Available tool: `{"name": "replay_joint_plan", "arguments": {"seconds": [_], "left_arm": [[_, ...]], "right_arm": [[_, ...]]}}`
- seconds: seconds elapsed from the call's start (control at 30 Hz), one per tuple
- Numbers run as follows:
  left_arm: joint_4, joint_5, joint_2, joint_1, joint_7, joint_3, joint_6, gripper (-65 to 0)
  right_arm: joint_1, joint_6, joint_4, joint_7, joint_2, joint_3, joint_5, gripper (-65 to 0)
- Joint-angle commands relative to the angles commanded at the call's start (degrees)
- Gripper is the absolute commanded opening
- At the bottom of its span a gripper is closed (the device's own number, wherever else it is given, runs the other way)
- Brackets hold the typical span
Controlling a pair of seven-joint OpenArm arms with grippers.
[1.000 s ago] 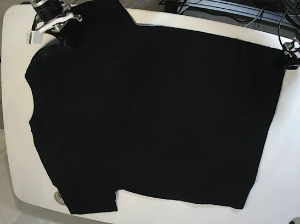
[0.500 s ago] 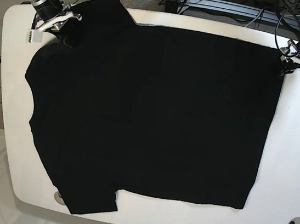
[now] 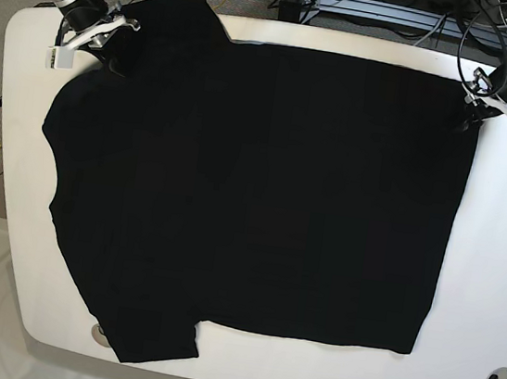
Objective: Fold the T-shirt properly
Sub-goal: 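Hold the black shirt's edge corners with both grippers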
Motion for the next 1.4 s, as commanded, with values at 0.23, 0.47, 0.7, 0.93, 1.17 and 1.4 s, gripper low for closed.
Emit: {"name": "replay_joint_plan", "arguments": {"seconds": [0.23,0.47,0.7,0.93,1.17,1.4], "left_arm": [[-1.93,0.0,0.0,0.26,0.0,0.0,1.67,-30.5],[-1.85,-0.09,-0.18,0.35,0.09,-0.44,2.02,-65.0],[-1.76,-0.09,-0.35,0.26,1.67,-0.53,2.02,-63.7],[-1.67,-0.09,-0.35,0.0,1.67,-1.76,2.02,-63.7],[4.31,-0.18,-0.35,-0.09,1.67,-1.93,2.02,-63.8],[12.48,-0.09,-0.09,-0.09,1.67,-1.93,2.37,-63.8]], "right_arm": [[-0.09,0.0,0.0,0.0,0.0,0.0,0.0,-63.0],[-0.09,0.0,0.0,0.0,0.0,0.0,0.0,-63.0],[-0.09,0.0,0.0,0.0,0.0,0.0,0.0,-63.0],[-0.09,0.09,0.0,0.0,0.0,0.0,0.0,-63.0],[0.0,0.35,0.26,0.0,0.0,0.0,0.09,-63.1],[0.09,0.35,0.53,0.0,0.0,-0.26,0.35,-63.2]]}}
